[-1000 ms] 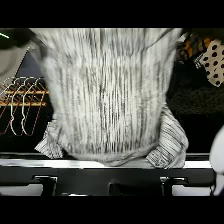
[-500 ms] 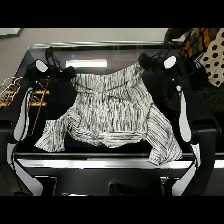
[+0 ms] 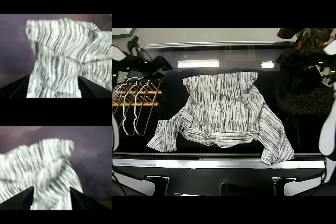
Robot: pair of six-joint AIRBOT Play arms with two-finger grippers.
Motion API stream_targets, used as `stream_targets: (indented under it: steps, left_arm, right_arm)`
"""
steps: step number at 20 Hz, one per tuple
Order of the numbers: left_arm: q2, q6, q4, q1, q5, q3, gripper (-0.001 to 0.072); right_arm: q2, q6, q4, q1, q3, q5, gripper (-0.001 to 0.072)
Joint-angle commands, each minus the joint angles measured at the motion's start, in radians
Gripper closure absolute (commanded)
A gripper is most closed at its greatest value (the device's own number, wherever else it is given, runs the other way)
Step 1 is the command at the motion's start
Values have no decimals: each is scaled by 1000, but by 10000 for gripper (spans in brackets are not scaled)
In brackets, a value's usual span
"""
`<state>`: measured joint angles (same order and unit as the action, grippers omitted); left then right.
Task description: Fold the clothes and pants, and hang the long-sleeved shirts on hangers.
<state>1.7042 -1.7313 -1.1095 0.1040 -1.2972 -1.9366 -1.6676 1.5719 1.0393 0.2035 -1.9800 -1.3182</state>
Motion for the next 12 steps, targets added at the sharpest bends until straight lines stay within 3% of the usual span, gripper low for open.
stream_targets:
  steps: [1, 4, 7, 10, 12]
  left_arm:
    - [-229, 26, -8, 60, -40, 252, 10]
    - [-473, 28, 3, 63, 103, 674, 10]
    - [-677, 29, 127, 62, 196, 1058, 10]
    - [-805, 28, 191, 52, 217, 1289, 11]
    - [-843, 28, 194, 31, 216, 1366, 11]
  right_arm:
    - [181, -16, 42, 130, 150, -214, 185]
    - [407, -1, 38, 144, 546, -157, 183]
    - [626, 64, -2, 86, 966, -60, 156]
    - [779, 143, -64, -27, 1294, 85, 47]
    - [805, 211, -90, -111, 1423, 169, 47]
